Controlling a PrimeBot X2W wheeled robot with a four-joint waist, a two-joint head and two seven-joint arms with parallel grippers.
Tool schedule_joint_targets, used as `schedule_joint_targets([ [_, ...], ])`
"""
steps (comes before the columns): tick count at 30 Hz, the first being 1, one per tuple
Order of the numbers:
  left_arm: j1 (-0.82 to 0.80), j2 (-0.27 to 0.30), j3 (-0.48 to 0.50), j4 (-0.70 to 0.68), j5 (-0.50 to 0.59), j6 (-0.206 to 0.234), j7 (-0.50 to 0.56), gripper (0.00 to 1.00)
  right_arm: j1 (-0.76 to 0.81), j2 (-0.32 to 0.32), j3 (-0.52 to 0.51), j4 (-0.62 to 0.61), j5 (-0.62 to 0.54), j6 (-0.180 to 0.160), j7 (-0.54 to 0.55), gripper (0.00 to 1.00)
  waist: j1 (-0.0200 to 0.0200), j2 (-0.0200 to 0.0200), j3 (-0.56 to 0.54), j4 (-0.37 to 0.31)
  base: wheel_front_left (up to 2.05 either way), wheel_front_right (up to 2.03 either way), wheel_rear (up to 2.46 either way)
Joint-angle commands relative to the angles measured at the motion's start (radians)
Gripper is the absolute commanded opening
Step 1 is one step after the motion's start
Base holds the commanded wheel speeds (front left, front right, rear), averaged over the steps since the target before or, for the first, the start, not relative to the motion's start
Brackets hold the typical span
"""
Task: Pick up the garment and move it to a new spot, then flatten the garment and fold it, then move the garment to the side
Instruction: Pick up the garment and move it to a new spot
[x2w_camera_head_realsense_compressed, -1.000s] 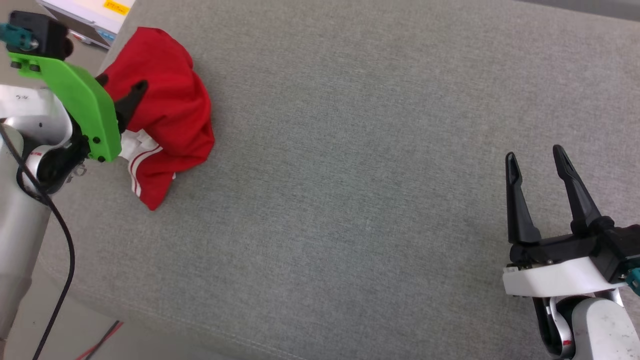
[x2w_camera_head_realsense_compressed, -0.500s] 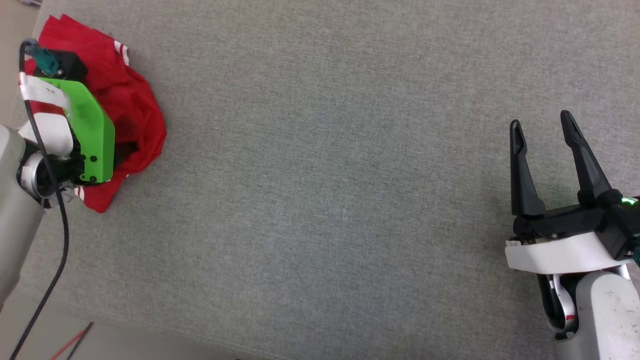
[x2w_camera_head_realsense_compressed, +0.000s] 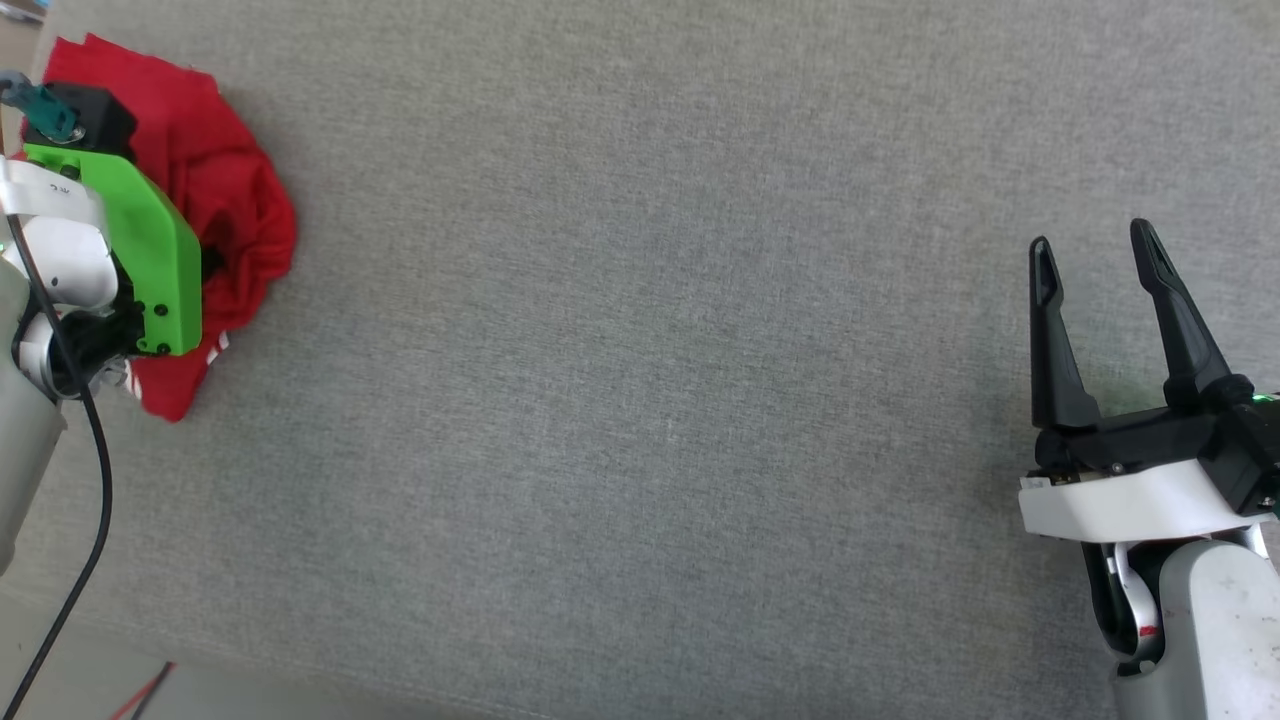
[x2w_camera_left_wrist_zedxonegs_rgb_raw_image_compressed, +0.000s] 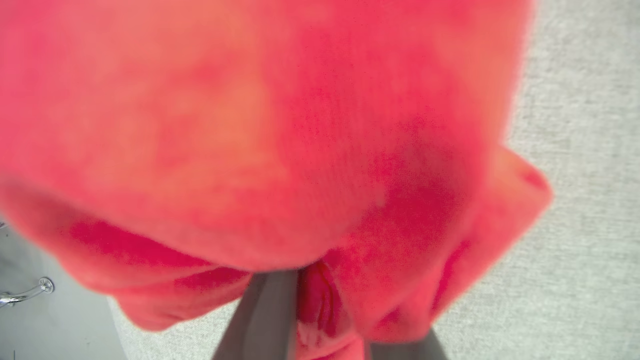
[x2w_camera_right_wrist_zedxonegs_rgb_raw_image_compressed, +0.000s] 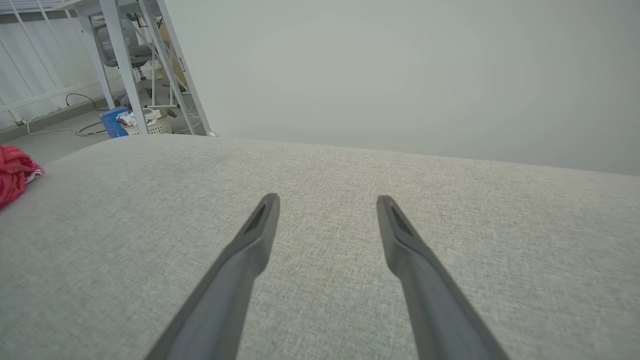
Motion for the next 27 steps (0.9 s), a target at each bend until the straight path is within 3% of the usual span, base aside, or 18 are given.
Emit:
schedule_joint_targets([
  [1, -0.014, -0.002, -0.009, -0.011, 0.015, -0.002, -0.036, 0.0, 0.009, 0.002, -0.004, 0.003, 0.007, -0.001, -0.005, 1.0, 0.0, 0.0, -0.053, 0.013, 0.0, 0.0, 0.0],
  [7, -0.104, 0.039, -0.036, -0.121, 0.07, -0.002, -0.139, 0.0, 0.049, 0.01, -0.017, 0.01, 0.021, -0.001, -0.005, 1.0, 0.0, 0.0, -0.142, 0.022, 0.0, 0.0, 0.0],
  [12, -0.177, 0.036, -0.075, -0.226, 0.119, -0.002, -0.168, 0.0, 0.065, 0.014, -0.02, 0.015, 0.034, -0.001, -0.005, 1.0, 0.0, 0.0, -0.195, 0.004, 0.0, 0.0, 0.0],
  [18, -0.262, -0.024, -0.116, -0.322, 0.149, -0.002, -0.148, 0.0, 0.07, 0.015, -0.03, 0.006, 0.082, -0.001, -0.005, 1.0, 0.0, 0.0, -0.234, -0.058, 0.0, 0.0, 0.0],
  [27, -0.393, -0.161, -0.212, -0.391, 0.173, -0.002, -0.132, 0.0, 0.065, 0.015, -0.035, 0.005, 0.141, -0.001, -0.005, 1.0, 0.0, 0.0, -0.219, -0.213, 0.0, 0.0, 0.0],
])
